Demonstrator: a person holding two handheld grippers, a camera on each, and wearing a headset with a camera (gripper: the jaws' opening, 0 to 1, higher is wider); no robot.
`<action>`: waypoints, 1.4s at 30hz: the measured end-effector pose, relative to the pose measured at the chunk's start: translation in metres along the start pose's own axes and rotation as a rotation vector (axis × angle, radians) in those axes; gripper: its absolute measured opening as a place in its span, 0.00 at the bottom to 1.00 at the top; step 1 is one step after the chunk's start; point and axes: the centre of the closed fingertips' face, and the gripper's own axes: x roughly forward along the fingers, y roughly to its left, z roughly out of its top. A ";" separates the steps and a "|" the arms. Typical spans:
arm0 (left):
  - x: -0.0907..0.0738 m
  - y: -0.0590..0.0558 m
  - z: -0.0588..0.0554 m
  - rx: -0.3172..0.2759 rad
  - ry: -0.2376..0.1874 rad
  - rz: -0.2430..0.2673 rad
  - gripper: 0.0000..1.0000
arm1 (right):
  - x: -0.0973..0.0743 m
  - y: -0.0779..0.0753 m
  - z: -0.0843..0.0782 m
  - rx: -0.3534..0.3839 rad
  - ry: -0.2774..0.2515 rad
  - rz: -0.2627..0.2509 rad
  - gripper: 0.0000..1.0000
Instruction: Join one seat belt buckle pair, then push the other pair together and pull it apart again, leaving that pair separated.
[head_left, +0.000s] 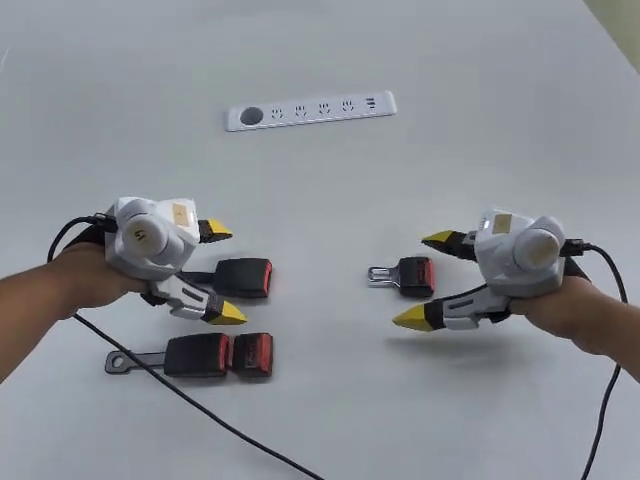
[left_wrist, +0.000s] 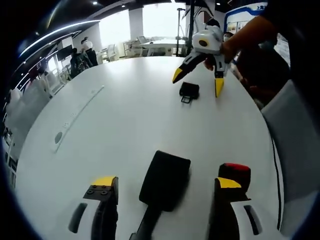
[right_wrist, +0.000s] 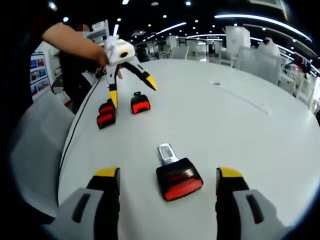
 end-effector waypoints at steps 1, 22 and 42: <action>0.002 0.001 -0.002 0.002 0.007 -0.002 0.82 | 0.001 -0.002 -0.003 0.006 0.008 0.005 0.79; 0.016 0.004 -0.004 0.062 0.023 -0.050 0.50 | -0.001 -0.003 -0.006 -0.171 0.080 0.034 0.46; 0.018 0.004 -0.004 0.098 0.055 -0.063 0.38 | 0.003 -0.012 -0.004 -0.134 0.006 0.070 0.36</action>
